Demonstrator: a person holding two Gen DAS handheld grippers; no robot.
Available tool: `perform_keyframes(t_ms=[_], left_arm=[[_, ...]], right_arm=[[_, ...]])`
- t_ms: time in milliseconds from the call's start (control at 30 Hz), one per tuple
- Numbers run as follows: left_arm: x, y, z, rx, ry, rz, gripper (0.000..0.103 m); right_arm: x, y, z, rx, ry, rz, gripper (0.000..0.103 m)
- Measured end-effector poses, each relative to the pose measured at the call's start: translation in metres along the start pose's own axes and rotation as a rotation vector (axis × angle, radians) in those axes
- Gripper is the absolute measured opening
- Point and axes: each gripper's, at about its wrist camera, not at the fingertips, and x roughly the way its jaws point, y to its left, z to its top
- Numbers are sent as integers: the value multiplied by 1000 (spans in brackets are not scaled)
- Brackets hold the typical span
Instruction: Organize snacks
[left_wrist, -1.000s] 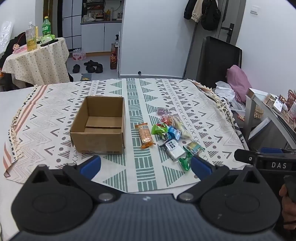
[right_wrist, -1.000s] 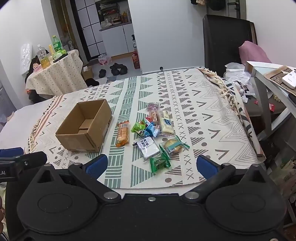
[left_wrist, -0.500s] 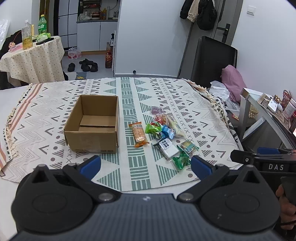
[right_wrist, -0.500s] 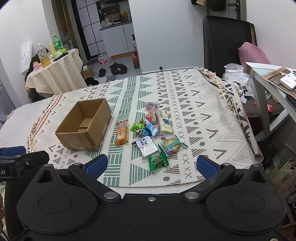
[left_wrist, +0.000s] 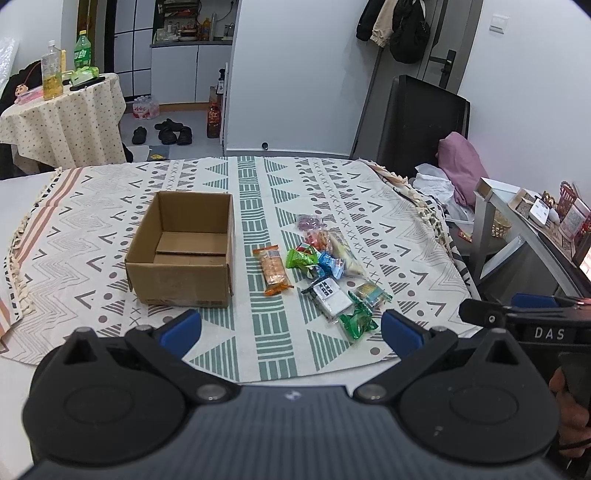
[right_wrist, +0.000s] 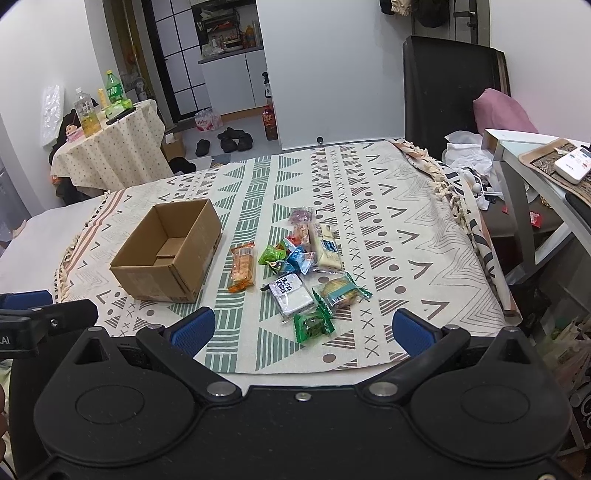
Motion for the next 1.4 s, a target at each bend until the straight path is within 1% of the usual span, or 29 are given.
perform_keyframes(t_ms=[1200, 1400], left_arm=[[-1, -1, -2, -1, -4, -9, 103], [1, -1, -4, -5, -6, -30, 103]], right_arm=[[0, 0, 0, -3, -11, 1, 103], [2, -1, 0, -4, -6, 1, 103]])
